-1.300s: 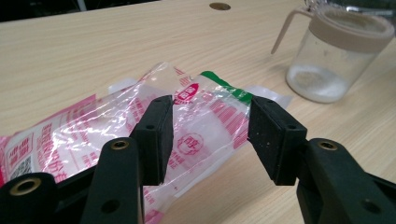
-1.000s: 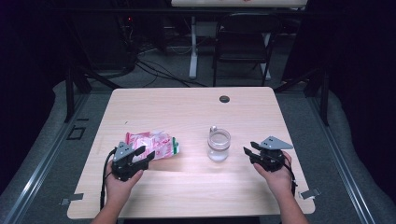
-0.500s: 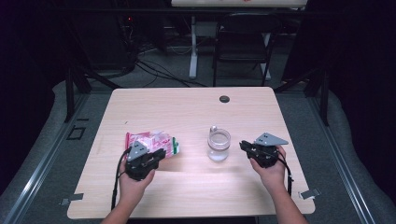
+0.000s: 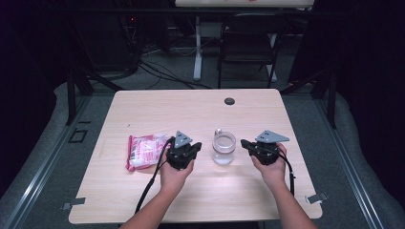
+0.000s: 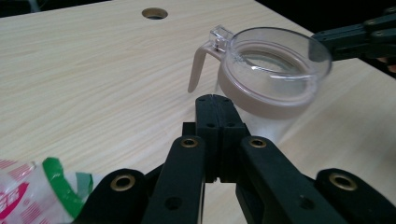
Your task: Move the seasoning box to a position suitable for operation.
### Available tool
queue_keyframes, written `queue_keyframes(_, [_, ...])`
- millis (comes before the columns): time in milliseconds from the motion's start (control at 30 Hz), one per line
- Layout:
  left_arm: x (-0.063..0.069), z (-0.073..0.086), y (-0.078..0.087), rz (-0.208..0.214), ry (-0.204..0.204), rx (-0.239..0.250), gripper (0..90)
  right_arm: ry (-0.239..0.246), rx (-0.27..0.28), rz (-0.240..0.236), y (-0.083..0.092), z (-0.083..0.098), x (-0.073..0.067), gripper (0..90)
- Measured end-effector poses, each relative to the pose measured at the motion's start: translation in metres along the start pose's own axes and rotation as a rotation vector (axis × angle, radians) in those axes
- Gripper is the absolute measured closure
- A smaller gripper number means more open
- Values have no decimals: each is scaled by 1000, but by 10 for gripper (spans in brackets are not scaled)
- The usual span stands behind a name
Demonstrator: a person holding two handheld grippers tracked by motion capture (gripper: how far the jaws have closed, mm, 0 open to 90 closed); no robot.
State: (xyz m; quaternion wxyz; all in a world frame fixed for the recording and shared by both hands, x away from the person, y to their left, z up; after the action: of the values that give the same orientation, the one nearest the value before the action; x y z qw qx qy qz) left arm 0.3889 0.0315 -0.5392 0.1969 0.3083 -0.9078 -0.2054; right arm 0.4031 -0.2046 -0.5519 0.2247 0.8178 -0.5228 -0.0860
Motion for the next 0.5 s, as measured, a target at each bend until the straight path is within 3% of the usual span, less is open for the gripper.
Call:
queue_keyframes(200, [-6,-4,-19,-14,41,-14,900,-18,6,-5,-8,-1,0,900])
queue_keyframes(500, [-11,-1,-40,-28,61,-35,900,-45,0,-23,-16,-1,1,900])
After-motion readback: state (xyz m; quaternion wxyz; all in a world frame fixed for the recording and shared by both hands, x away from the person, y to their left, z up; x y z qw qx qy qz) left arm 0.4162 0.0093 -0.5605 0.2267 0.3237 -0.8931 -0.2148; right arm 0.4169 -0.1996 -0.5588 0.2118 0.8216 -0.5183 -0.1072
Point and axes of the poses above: each handheld gripper's, and its own axes: y roughly backward along the jaws, z roughly out of its underside, x roughly to its right, the point moved 5 cm from there along -y, roughly forward along the jaws, and after that the axes turned 13 degrees about z, right-handed, at the moved point
